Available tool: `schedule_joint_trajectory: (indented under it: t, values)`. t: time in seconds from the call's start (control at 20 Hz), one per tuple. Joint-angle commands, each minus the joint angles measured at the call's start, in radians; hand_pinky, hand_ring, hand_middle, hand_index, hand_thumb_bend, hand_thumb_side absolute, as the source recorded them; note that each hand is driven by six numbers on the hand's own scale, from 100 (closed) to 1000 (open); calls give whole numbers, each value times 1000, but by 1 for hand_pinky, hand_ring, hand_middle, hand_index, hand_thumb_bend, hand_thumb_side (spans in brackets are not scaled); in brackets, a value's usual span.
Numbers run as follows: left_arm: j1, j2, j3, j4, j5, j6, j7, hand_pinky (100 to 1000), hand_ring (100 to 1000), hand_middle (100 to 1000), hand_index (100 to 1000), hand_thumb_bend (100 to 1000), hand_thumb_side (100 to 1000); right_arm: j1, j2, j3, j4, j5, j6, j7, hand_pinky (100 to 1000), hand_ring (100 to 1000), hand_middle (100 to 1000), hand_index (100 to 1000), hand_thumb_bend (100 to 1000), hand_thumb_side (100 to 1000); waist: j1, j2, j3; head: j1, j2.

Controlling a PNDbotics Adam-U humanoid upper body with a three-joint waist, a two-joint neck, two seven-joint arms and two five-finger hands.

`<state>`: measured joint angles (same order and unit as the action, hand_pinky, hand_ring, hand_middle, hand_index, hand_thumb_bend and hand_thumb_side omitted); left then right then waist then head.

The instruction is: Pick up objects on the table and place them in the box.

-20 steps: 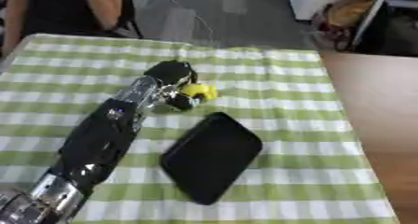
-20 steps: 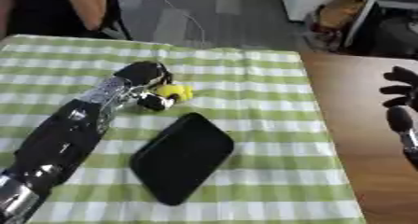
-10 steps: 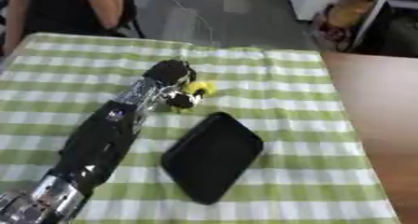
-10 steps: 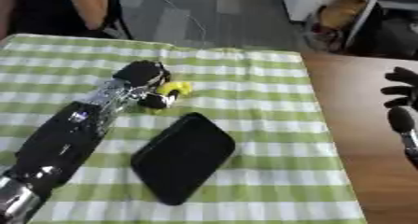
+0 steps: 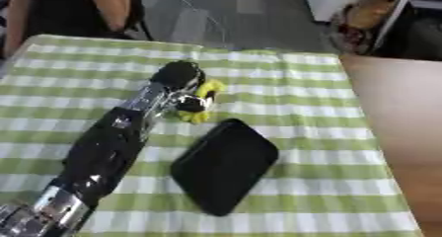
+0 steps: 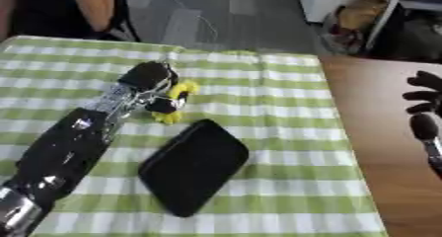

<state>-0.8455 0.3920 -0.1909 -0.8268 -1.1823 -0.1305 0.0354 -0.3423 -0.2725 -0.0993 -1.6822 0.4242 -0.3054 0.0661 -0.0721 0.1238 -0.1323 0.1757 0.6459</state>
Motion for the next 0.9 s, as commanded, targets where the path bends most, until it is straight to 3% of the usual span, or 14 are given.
schedule_joint_trajectory:
  t: [0.05,0.65,0.9]
  values:
    - [-15,11,4,-10,-2,0,8,100,100,100,118,100,534,-21,-13,-6,-13,-4,-2,2,594,706,783,913,648,991,1,-11,1,6,-15]
    - [-16,17,2,-25,-7,-4,-7,100,100,100,115,100,535,-21,-13,-7,-12,-3,-2,1,594,706,783,913,649,992,-1,-12,2,6,-16]
    - [-30,49,-16,-97,16,-17,-45,100,100,100,111,100,532,-19,-15,-12,-13,0,0,-3,595,706,783,913,648,996,0,-15,4,3,-16]
